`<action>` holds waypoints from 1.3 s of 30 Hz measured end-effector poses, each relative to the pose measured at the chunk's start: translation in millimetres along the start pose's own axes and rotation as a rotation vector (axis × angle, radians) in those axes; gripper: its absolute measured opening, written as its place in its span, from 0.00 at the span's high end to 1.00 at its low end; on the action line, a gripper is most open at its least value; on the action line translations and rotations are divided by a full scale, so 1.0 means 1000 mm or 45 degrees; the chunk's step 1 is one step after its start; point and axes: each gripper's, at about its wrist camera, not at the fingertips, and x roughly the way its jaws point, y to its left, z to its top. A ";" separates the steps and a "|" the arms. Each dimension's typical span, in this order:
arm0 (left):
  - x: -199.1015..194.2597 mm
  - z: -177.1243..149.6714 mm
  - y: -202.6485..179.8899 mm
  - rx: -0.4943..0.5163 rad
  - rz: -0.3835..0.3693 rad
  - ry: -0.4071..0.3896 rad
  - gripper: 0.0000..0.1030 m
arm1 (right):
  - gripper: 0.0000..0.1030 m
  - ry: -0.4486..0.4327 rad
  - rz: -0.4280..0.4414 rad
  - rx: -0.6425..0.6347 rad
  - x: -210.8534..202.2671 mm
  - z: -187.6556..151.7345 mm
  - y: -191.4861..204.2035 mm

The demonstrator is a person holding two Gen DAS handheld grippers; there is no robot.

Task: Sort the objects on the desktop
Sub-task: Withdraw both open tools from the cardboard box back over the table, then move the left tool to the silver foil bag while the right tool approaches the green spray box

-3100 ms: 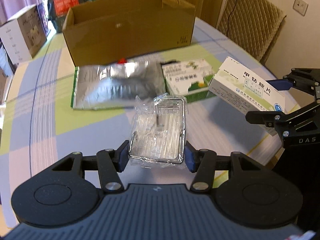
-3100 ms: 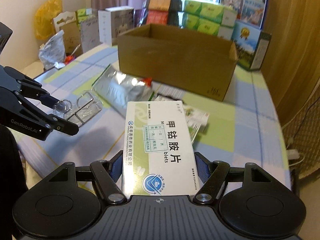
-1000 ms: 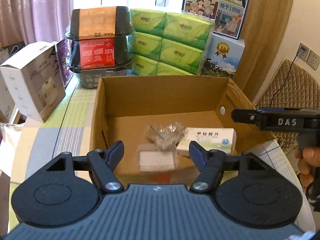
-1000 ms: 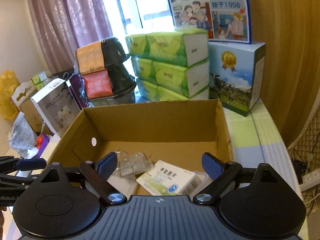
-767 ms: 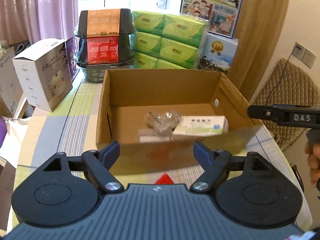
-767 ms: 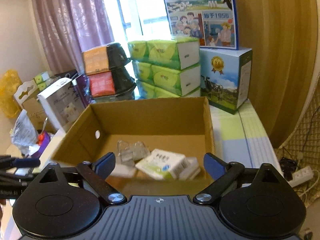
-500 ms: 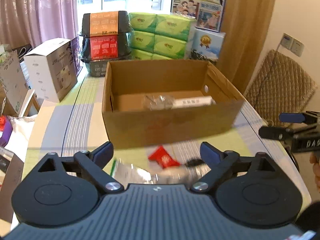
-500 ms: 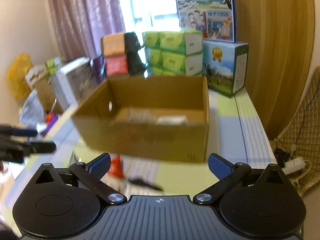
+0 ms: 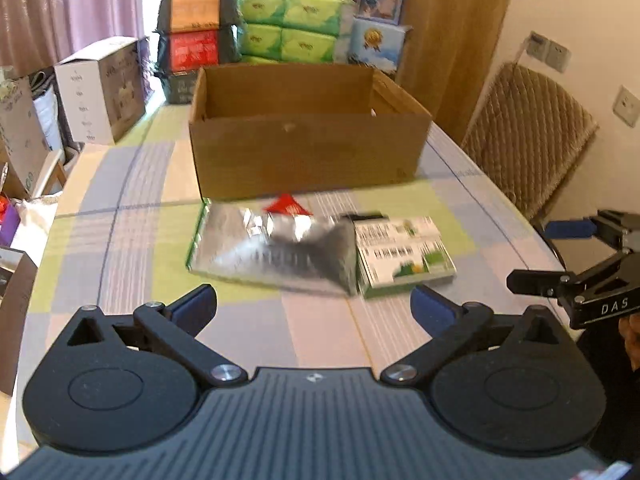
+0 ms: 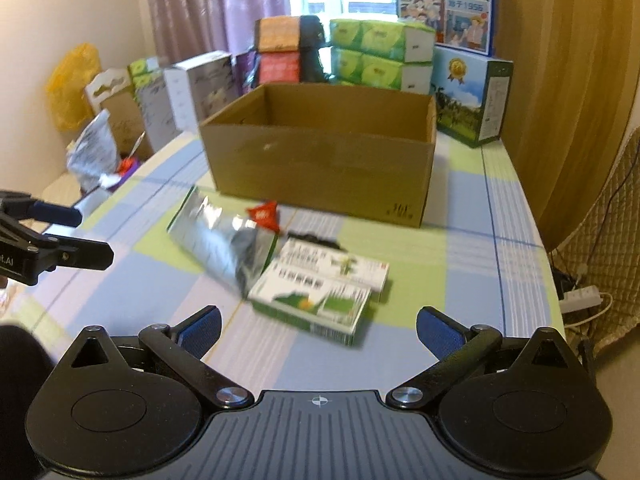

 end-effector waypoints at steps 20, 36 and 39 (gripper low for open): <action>-0.003 -0.043 -0.012 0.197 0.013 0.075 0.02 | 0.02 0.163 0.068 -0.101 0.007 -0.041 0.018; 0.018 -0.047 -0.015 0.385 -0.010 0.165 0.02 | 0.02 0.212 0.054 -0.193 0.022 -0.042 0.018; 0.024 -0.040 -0.014 0.507 0.001 0.169 0.02 | 0.02 0.199 0.049 -0.334 0.030 -0.037 0.019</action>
